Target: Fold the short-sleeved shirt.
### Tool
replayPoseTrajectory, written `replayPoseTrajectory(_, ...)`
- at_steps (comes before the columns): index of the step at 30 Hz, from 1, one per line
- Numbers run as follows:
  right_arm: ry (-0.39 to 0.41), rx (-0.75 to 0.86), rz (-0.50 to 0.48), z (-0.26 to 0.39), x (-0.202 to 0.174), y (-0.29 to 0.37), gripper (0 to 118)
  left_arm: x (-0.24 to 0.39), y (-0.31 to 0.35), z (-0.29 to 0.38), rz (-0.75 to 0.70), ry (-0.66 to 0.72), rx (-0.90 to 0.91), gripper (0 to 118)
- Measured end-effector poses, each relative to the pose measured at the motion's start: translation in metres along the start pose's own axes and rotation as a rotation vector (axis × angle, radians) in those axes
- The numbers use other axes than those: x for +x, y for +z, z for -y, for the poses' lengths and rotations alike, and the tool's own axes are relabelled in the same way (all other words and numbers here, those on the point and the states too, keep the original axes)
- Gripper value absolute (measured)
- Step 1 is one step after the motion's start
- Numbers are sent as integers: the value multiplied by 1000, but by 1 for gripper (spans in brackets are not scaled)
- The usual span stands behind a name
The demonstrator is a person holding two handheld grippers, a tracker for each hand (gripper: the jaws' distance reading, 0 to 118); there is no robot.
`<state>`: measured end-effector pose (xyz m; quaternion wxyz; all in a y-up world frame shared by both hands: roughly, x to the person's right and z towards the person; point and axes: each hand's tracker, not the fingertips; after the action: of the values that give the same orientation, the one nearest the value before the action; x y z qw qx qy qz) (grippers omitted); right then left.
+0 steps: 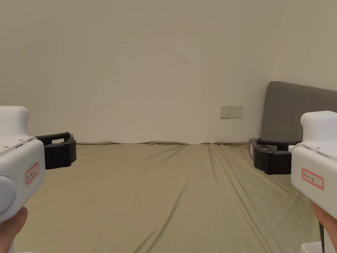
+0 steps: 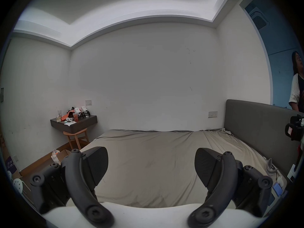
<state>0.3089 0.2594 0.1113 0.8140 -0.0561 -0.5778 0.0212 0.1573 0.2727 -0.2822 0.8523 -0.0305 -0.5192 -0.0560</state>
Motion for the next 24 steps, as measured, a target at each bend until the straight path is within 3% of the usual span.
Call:
replayPoseTrajectory(12,-14,2,16,1,1,1,118,3,2,-1,27,1,-14,114)
replayPoseTrajectory(18,-102,-12,-30,-3,9,3,118,3,2,-2,36,5,-18,114)
replayPoseTrajectory(24,-83,18,-35,-4,2,8,118,4,3,-2,43,9,-13,114)
